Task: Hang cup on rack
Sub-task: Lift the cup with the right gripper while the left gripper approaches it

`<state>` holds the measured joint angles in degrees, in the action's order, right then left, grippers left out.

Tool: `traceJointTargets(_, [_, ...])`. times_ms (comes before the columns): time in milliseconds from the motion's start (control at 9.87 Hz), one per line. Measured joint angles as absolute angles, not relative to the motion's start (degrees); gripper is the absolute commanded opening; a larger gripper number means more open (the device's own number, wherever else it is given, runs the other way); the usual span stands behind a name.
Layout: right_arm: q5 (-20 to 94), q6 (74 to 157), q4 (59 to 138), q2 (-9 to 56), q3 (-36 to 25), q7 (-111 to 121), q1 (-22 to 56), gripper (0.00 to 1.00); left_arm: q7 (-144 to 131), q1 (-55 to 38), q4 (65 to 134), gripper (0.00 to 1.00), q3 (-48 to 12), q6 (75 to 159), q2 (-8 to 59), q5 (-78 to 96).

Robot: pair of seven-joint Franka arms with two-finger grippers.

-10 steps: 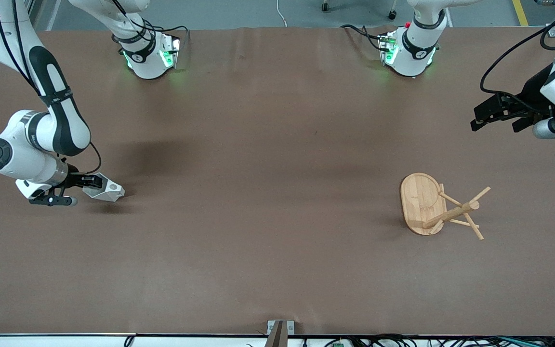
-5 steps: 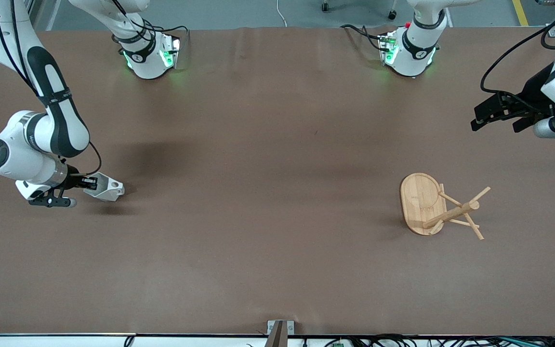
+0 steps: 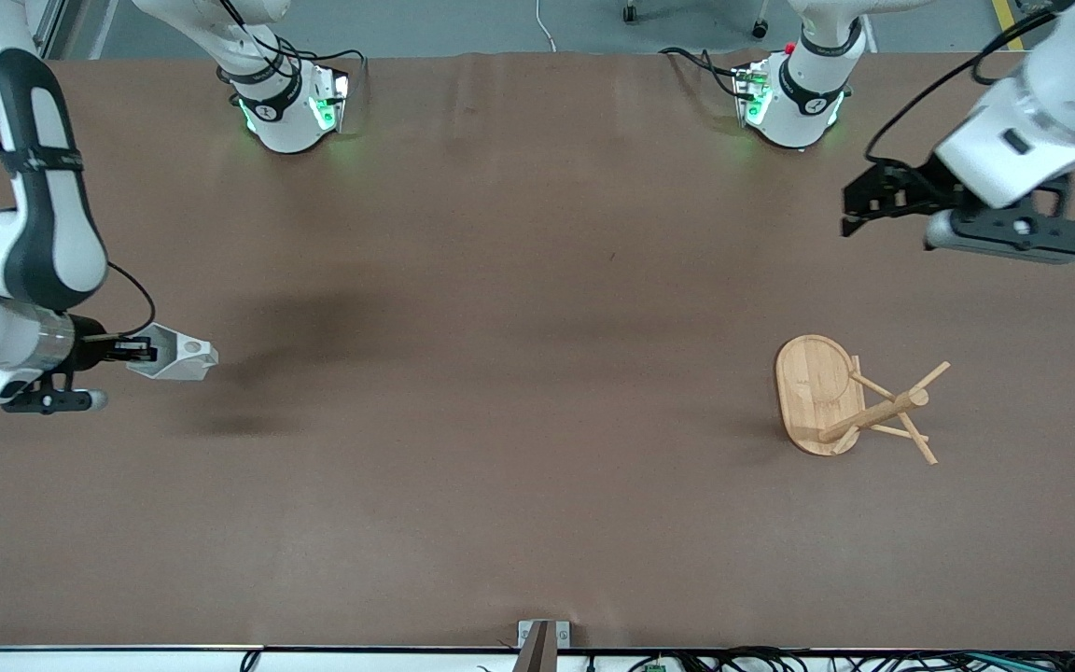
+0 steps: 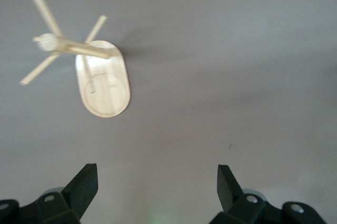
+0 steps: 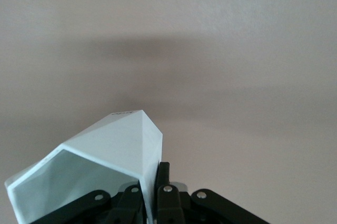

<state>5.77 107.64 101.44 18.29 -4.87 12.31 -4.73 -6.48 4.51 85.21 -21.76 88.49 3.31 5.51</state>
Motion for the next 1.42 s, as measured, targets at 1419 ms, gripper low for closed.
traceJointTargets(1419, [64.55,86.78,109.98,15.44,11.46,16.27,-1.22,0.0,6.52,-11.26,84.93,1.0,-38.62,116.37,17.42,8.67])
